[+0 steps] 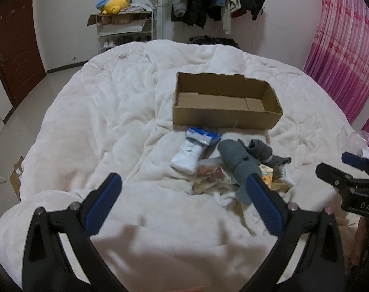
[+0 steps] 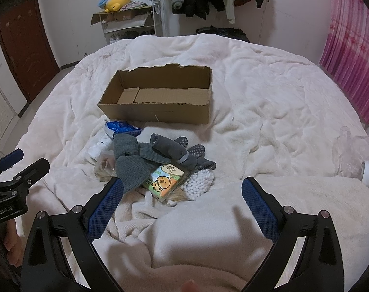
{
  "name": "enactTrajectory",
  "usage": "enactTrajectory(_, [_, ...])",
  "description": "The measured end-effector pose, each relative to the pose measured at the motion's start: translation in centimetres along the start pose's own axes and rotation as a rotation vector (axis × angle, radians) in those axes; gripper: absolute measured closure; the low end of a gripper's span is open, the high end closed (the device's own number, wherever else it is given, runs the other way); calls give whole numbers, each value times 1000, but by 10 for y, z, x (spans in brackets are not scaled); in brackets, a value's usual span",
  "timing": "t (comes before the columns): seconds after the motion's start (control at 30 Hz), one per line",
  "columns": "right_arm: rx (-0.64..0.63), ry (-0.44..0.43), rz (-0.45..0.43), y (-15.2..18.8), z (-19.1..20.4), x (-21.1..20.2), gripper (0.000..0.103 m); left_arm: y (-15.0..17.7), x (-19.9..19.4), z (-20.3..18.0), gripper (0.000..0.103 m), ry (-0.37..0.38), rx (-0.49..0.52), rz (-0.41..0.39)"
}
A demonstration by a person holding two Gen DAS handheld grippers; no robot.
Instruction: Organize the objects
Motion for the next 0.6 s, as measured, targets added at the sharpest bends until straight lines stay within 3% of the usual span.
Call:
enactTrajectory(0.3, [-9, 17, 13, -30, -3, 19, 3, -23, 29, 3, 1, 46, 3, 58])
enactTrajectory(0.6, [-1, -16, 95, -54, -10, 65, 9, -48, 75, 2, 1, 53, 27, 119])
Point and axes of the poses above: each gripper's, at about its wrist camera, not at the fingertips, and x roughly the way its jaws point, z to its left, y to its underside, the point moved 1 cm from there along x, roughly the way its jaws point, and after that the axes turned 15 degrees about z, right-handed, at the moved point
